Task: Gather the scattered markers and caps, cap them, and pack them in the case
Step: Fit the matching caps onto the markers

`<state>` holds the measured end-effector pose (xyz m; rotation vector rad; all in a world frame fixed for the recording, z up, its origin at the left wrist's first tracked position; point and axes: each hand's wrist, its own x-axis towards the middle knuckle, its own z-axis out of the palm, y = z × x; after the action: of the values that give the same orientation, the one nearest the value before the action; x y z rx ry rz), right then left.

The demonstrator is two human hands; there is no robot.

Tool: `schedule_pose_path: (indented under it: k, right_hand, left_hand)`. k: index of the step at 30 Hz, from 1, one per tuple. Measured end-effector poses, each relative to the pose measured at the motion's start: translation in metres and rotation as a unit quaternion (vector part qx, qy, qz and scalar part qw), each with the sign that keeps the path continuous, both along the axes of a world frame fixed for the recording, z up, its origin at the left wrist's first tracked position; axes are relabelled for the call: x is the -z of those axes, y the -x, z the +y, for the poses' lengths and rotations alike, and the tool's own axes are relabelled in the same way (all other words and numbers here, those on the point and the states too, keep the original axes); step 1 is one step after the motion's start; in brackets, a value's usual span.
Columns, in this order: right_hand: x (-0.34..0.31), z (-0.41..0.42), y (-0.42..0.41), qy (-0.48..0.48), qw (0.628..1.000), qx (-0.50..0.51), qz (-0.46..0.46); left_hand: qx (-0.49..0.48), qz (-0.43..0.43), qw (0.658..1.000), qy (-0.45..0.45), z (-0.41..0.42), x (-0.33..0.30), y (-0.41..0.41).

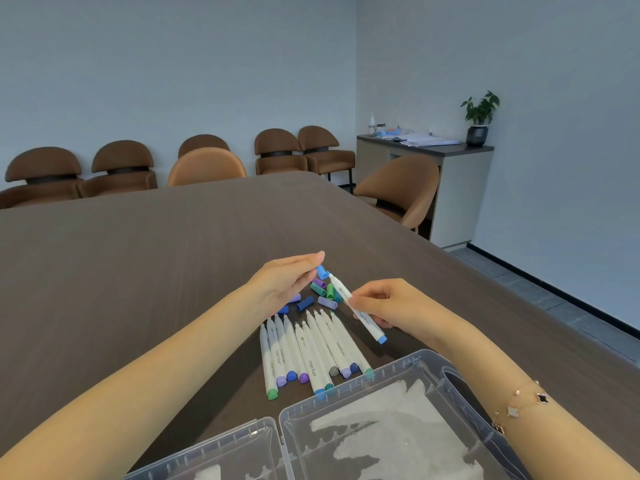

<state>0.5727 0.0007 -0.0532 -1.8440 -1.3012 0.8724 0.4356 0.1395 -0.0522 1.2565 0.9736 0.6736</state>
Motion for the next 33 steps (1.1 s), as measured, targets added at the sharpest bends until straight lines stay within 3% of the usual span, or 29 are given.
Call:
schedule_pose_path:
  k: [5, 9, 17, 21, 29, 33]
  right_hand:
    - [-0.001, 0.001, 0.001, 0.002, 1.0, -0.001, 0.001]
    - [-0.001, 0.001, 0.002, 0.009, 1.0, -0.001, -0.013]
    - [0.0, 0.0, 0.002, 0.006, 1.0, 0.023, -0.021]
    - [0.002, 0.001, 0.003, -0.019, 0.998, 0.037, -0.043]
    - [0.013, 0.007, 0.006, -0.045, 0.991, 0.092, -0.086]
    - [0.015, 0.008, 0.005, 0.003, 0.984, 0.081, -0.158]
  left_hand:
    - [-0.045, -0.031, 0.998, 0.02, 0.0, -0.004, 0.001]
    - [-0.012, 0.008, 1.0, 0.005, -0.002, 0.0, 0.0]
    - [0.035, 0.09, 0.992, -0.082, -0.008, 0.001, 0.001]
    - [0.036, 0.137, 0.973, -0.18, -0.014, 0.003, -0.006]
    - [0.023, 0.164, 0.971, -0.172, -0.016, 0.007, -0.022]
    - [0.033, 0.214, 0.94, -0.263, 0.006, -0.003, -0.015]
